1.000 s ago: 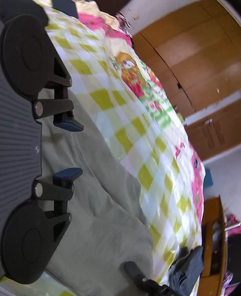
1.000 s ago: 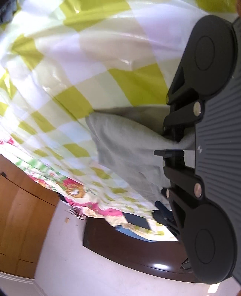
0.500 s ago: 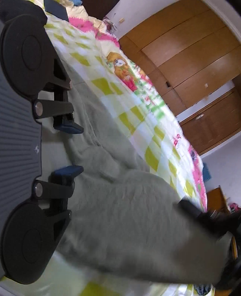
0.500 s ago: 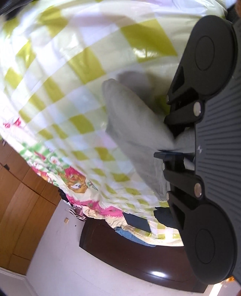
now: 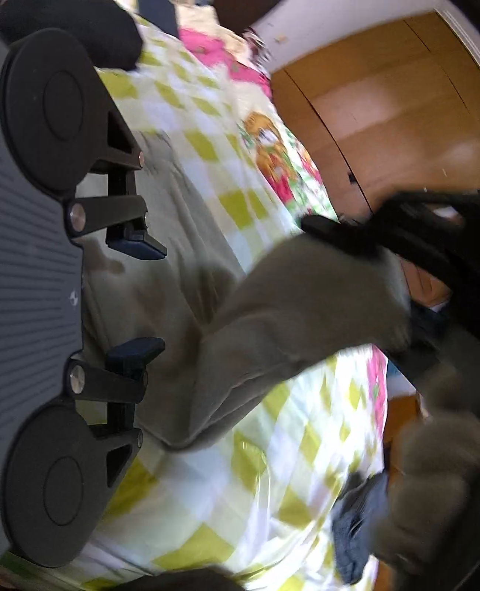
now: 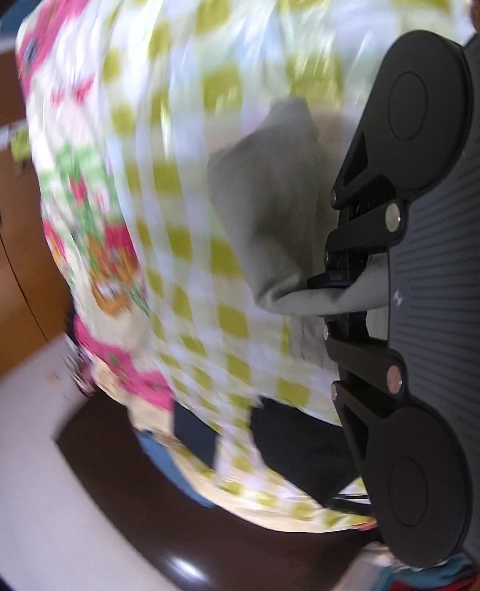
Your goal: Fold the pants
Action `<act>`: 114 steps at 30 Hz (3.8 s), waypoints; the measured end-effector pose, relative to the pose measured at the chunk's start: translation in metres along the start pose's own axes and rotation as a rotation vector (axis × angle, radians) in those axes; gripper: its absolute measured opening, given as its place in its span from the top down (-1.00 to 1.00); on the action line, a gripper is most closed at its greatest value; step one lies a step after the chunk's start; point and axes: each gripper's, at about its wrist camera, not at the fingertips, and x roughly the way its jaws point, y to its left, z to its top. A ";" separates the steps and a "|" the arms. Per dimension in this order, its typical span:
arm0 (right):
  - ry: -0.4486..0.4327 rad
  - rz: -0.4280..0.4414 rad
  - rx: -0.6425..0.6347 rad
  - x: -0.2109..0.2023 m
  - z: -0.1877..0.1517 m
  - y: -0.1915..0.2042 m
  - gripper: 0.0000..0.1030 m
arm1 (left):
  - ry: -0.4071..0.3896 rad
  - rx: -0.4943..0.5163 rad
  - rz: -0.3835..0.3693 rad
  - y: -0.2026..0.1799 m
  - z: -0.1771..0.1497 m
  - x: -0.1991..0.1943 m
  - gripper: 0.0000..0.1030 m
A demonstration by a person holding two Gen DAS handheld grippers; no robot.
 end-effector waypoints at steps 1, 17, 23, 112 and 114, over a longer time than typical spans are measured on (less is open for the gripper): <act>0.026 0.004 -0.047 0.016 0.000 0.016 0.81 | 0.011 -0.026 0.001 0.008 -0.004 -0.003 -0.17; 0.154 -0.067 -0.199 0.085 -0.019 0.093 0.83 | 0.047 -0.293 -0.017 0.069 -0.030 -0.006 -0.17; -0.040 -0.053 -0.075 0.060 -0.003 0.093 0.83 | 0.017 -0.369 -0.015 0.087 -0.037 -0.012 -0.17; 0.059 0.235 0.235 0.059 -0.074 -0.084 -0.29 | 0.152 -0.079 0.111 0.128 0.022 0.008 -0.43; 0.052 0.249 0.264 0.066 -0.070 -0.088 -0.29 | 0.201 -0.117 0.060 0.137 0.017 0.035 -0.43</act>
